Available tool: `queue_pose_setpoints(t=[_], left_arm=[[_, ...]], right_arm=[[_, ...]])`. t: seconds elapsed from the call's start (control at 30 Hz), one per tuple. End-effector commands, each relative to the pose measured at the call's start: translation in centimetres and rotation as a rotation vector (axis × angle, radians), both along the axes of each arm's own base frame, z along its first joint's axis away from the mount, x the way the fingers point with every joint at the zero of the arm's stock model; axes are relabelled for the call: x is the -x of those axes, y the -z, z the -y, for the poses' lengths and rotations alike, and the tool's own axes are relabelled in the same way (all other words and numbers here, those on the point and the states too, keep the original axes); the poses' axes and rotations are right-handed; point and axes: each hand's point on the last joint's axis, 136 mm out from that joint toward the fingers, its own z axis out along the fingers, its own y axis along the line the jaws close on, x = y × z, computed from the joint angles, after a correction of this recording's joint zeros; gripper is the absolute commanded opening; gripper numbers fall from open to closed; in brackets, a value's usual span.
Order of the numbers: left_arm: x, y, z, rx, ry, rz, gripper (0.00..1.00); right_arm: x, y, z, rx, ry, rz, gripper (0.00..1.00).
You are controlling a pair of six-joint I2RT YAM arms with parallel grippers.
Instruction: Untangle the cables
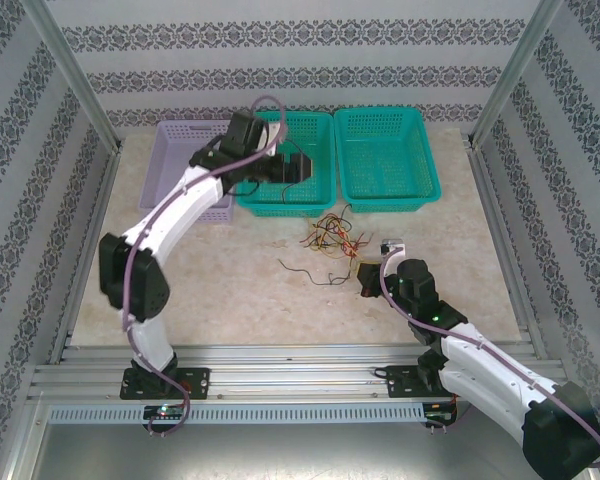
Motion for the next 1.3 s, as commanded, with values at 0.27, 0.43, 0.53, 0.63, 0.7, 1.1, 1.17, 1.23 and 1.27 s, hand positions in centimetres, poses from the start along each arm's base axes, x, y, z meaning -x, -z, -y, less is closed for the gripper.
queue_pose_setpoints(t=[0.27,0.43,0.53,0.63,0.7,1.1,1.17,1.23,1.27], left_arm=[[14.4,2.6,3.8,0.339,0.078,-0.137,0.87],[15.5,4.0,2.4,0.420,-0.029,-0.132,0.86],[15.3,3.0,2.2,0.512,-0.040,-0.068,0.85],[15.1,2.4,2.3,0.539,-0.027,-0.004,0.84],[15.2,1.5,3.2,0.588,0.016,0.036,0.82],[18.8,1.5,7.4,0.692,0.241,0.003,0.60],[19.0,2.6,7.3,0.653,0.239,-0.019,0.57],[19.3,3.5,7.1,0.618,0.237,-0.023,0.57],[19.3,4.0,7.0,0.597,0.231,-0.026,0.57]], right_arm=[[2.0,-6.1,-3.2,-0.102,-0.198,0.143,0.00],[2.9,-6.0,-4.3,-0.104,-0.254,0.138,0.00],[3.1,-5.9,-4.3,-0.100,-0.256,0.134,0.00],[3.4,-6.1,-4.4,-0.107,-0.270,0.133,0.00],[3.5,-6.1,-4.4,-0.109,-0.273,0.125,0.00],[3.4,-6.5,-4.4,-0.106,-0.265,0.111,0.00],[3.4,-6.6,-4.4,-0.100,-0.260,0.114,0.00],[3.3,-6.7,-4.4,-0.098,-0.261,0.115,0.00],[3.3,-6.6,-4.4,-0.095,-0.263,0.112,0.00]])
